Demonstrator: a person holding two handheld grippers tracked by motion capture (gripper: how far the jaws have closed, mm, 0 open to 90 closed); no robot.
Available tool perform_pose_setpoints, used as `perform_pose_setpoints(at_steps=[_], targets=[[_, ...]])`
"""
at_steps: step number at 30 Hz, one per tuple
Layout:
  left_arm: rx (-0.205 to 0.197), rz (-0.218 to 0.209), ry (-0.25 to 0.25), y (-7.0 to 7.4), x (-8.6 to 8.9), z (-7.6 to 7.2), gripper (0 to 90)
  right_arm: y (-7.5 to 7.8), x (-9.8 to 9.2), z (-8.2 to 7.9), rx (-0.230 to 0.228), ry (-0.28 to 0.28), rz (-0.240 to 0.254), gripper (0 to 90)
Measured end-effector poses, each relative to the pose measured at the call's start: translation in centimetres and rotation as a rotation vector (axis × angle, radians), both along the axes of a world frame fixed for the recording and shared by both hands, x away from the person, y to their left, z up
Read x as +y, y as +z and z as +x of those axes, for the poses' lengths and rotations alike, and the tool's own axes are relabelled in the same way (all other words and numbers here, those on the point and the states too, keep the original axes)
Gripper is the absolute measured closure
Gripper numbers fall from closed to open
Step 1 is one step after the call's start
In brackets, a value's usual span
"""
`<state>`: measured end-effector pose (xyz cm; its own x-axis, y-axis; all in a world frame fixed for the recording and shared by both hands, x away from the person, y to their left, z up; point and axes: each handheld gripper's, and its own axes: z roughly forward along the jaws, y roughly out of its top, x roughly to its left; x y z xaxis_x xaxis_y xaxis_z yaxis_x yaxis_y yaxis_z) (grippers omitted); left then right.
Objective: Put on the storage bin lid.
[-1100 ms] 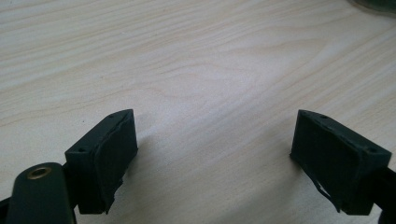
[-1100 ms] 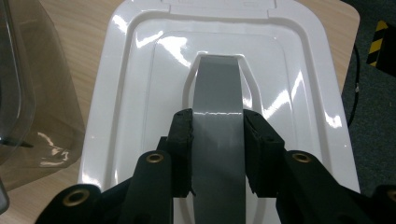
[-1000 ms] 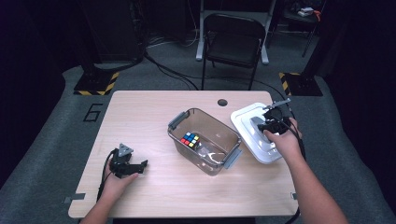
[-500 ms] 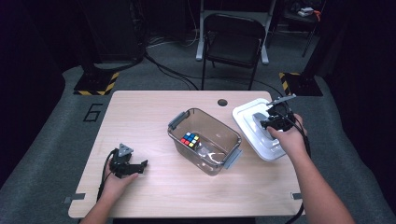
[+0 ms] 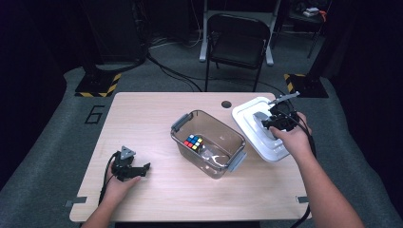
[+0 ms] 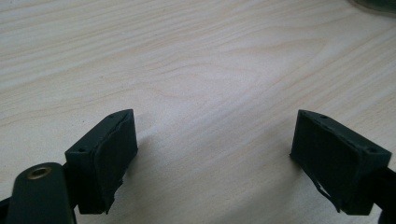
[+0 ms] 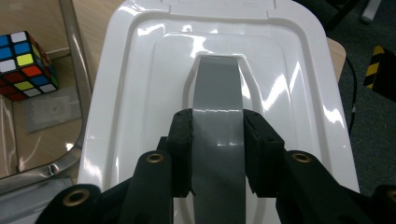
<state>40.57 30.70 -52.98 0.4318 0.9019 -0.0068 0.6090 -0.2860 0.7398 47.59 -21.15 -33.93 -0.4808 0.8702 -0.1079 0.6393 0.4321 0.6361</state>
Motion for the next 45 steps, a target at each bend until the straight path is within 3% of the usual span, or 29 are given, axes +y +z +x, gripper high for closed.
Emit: perform_pose_setpoints(at_steps=[26, 45], targets=[[0.002, 0.0, -0.001, 0.0, 0.0, 0.0, 14.2, 0.9, 6.4, 0.1, 0.012, 0.166, -0.007, 66.7], [0.002, 0.001, -0.002, 0.0, 0.0, 0.0, 14.2, 1.6, 11.5, -0.4, 0.029, 0.271, 0.016, 66.7]])
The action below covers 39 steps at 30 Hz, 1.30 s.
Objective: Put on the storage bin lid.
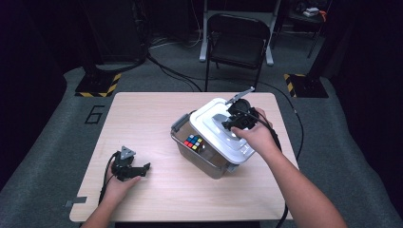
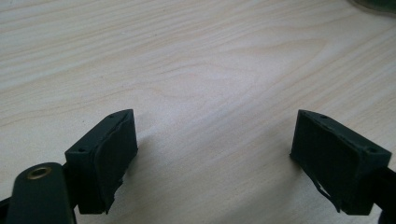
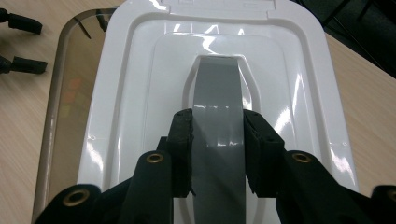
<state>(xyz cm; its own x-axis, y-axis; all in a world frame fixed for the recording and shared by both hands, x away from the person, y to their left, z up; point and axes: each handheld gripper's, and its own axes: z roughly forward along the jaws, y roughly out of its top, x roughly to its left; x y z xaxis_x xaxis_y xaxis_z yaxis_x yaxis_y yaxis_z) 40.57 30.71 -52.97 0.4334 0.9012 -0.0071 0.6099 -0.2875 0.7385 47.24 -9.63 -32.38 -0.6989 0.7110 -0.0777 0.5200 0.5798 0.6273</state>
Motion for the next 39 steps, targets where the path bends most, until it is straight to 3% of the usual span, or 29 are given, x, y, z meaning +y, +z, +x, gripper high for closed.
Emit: perform_pose_setpoints(at_steps=[13, 23, 39], targets=[[0.0, 0.0, 0.001, 0.0, 0.0, 0.0, 14.2, -0.3, 3.1, 0.0, 0.013, 0.051, -0.002, 66.7], [0.0, 0.001, -0.001, 0.0, 0.0, 0.0, 14.2, -0.8, 4.9, -0.1, 0.029, 0.055, 0.015, 66.7], [-0.001, 0.0, 0.001, 0.0, 0.0, 0.0, 14.1, -1.8, 5.6, -0.1, 0.04, 0.076, 0.01, 66.7]])
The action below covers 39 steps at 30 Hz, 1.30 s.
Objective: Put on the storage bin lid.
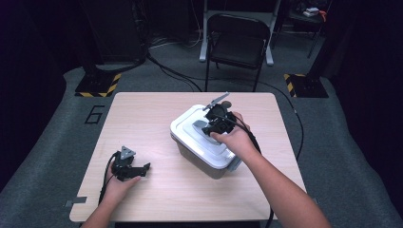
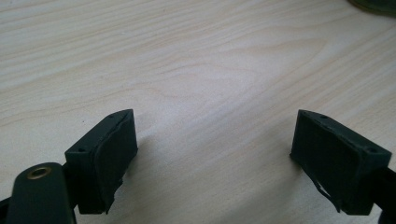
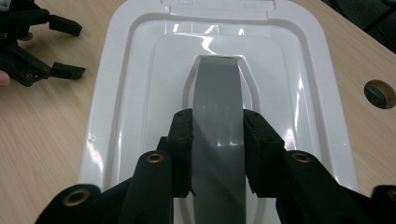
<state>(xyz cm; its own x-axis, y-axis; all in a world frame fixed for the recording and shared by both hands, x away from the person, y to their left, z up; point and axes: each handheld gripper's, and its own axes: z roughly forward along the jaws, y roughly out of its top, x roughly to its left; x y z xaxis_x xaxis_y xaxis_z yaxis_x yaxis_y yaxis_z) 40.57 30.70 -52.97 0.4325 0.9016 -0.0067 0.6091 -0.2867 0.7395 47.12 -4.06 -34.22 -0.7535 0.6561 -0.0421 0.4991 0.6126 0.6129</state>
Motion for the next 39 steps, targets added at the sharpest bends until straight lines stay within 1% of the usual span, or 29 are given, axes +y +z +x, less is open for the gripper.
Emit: perform_pose_setpoints(at_steps=[9, 12, 24, 26, 29, 30, 32, 35, 37, 39], targets=[[0.002, 0.0, -0.001, 0.0, 0.0, 0.0, 14.2, -0.5, 0.2, 0.0, 0.019, 0.0, -0.004, 66.7], [0.002, 0.0, -0.001, 0.0, 0.0, 0.0, 14.1, -0.6, 0.2, 0.0, 0.013, 0.015, -0.013, 66.7], [0.002, 0.001, -0.002, 0.0, 0.0, 0.0, 14.2, -1.3, 0.2, 0.0, 0.018, 0.025, -0.012, 66.5], [0.001, 0.0, 0.001, 0.0, 0.0, 0.0, 14.2, -1.4, 0.2, -0.1, 0.017, 0.022, -0.006, 65.9], [-0.001, 0.001, -0.002, 0.0, 0.0, 0.0, 14.1, -1.6, 0.1, 0.0, 0.028, 0.018, 0.015, 60.1], [0.001, 0.0, 0.0, 0.0, 0.0, 0.0, 14.1, -1.6, 0.1, 0.0, 0.033, 0.014, 0.013, 57.5], [-0.001, 0.0, 0.0, 0.0, 0.0, 0.0, 14.2, -1.7, 0.1, 0.1, 0.029, 0.015, 0.008, 55.5], [-0.001, 0.001, -0.001, 0.0, 0.0, 0.0, 14.1, -1.8, 0.1, 0.1, 0.025, 0.009, 0.015, 50.0], [-0.002, 0.001, -0.001, 0.0, 0.0, 0.0, 14.1, -1.7, 0.0, 0.1, 0.023, 0.007, 0.015, 48.7], [-0.002, 0.001, -0.002, 0.0, 0.0, 0.0, 14.1, -1.7, 0.0, 0.1, 0.016, 0.002, 0.014, 45.5]])
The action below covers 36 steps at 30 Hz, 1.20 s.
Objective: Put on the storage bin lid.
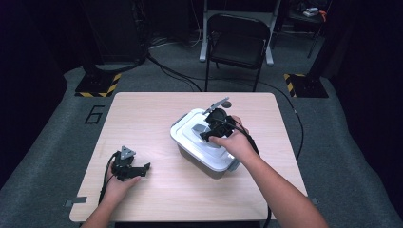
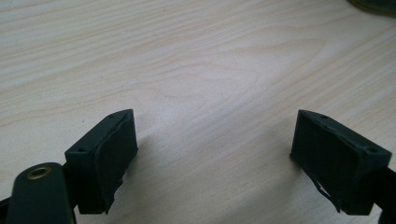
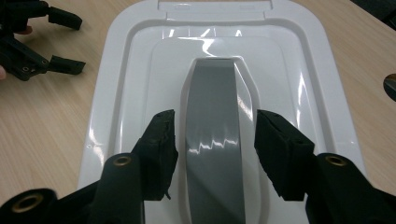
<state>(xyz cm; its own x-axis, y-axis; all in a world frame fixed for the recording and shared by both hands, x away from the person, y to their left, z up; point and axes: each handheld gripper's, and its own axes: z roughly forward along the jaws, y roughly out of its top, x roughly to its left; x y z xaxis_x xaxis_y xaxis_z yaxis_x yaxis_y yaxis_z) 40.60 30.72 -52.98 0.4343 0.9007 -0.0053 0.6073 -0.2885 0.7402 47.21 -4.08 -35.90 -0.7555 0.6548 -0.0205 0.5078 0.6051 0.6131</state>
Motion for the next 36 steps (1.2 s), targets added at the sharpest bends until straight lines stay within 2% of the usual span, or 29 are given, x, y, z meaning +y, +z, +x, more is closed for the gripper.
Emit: perform_pose_setpoints(at_steps=[8, 14, 27, 36], targets=[[0.004, -0.001, 0.003, 0.0, 0.0, 0.0, 14.1, 0.5, -0.4, 0.0, -0.026, -0.03, 0.024, 34.9], [0.0, 0.001, 0.001, 0.0, 0.0, 0.0, 14.1, 1.0, -0.8, -0.1, -0.042, -0.033, 0.043, 31.1], [0.002, 0.0, 0.001, 0.0, 0.0, 0.0, 14.1, 2.2, -1.7, -0.6, -0.074, -0.044, 0.066, 29.5], [0.003, 0.0, 0.0, 0.0, 0.0, 0.0, 14.1, 3.3, -3.2, -1.0, -0.096, -0.057, 0.079, 29.5]])
